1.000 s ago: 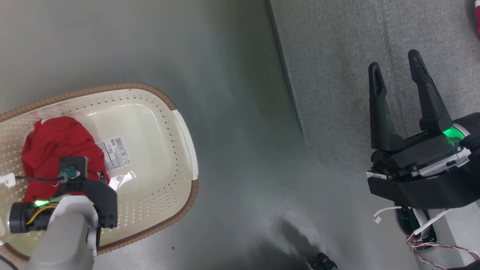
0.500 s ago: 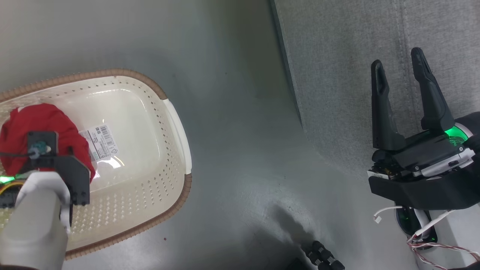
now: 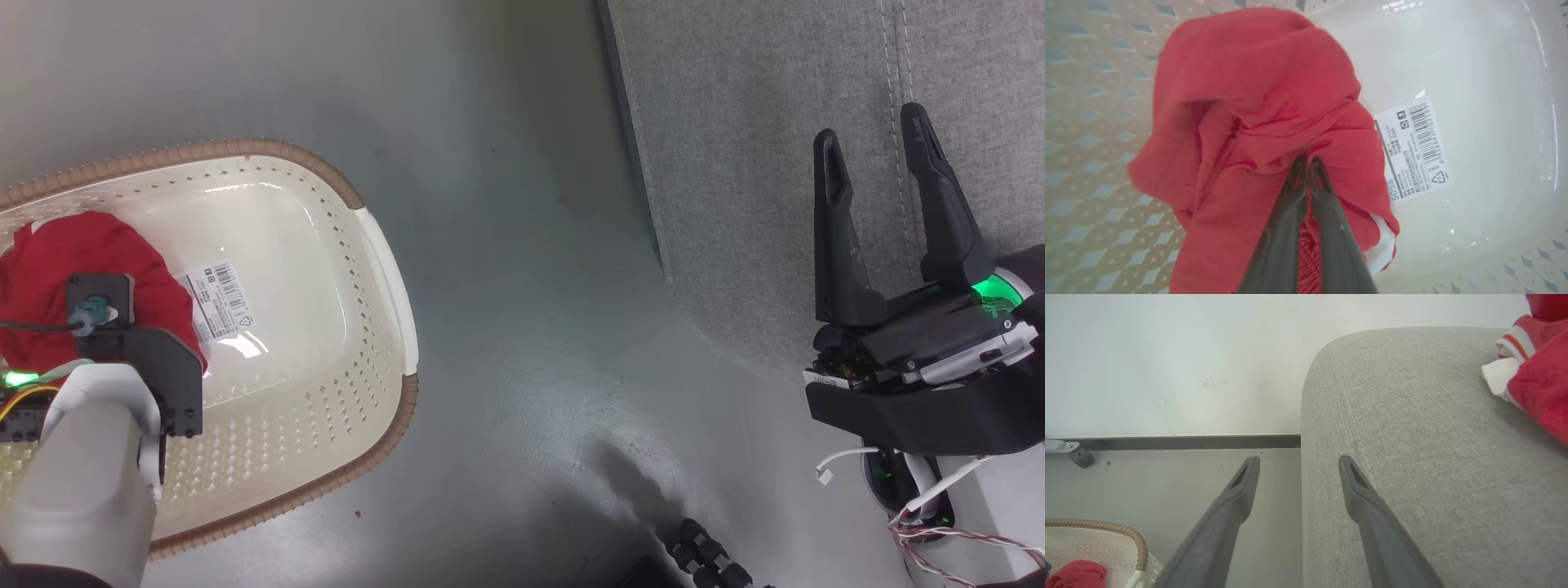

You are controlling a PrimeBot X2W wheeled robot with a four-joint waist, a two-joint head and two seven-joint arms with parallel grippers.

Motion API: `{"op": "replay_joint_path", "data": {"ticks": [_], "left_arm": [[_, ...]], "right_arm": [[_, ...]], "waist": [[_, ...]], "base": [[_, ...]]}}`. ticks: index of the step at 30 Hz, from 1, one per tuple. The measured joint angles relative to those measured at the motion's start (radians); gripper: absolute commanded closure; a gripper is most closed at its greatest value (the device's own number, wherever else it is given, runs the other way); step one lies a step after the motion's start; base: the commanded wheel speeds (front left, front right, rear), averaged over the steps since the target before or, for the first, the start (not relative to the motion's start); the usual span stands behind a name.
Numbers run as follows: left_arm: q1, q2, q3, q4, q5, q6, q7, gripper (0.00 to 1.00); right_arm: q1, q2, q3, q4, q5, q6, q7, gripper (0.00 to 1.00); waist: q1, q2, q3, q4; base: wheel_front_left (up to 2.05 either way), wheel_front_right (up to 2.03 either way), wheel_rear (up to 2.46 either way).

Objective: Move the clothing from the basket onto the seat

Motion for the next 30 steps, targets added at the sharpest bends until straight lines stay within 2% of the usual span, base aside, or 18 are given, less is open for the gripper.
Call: {"op": "replay_joint_path", "data": {"ticks": [18,30], "left_arm": [[0.008,-0.121,-0.001,0.022,-0.01,-0.001,-0.115,1.0],[0.072,-0.173,0.014,0.024,-0.037,-0.049,-0.203,1.0]], "right_arm": [[-0.015,-0.006,-0.007,0.063,-0.014,0.014,-0.001,0.0],[-0.022,-0.013,-0.004,0.163,-0.017,0.029,-0.007,0.0]], "waist": [[-0.0001,0.0,-0.073,0.055],[-0.0001,0.0,-0.187,0.115]], "base": [[0.0,0.0,0.0],[0.0,0.0,0.0]]}}
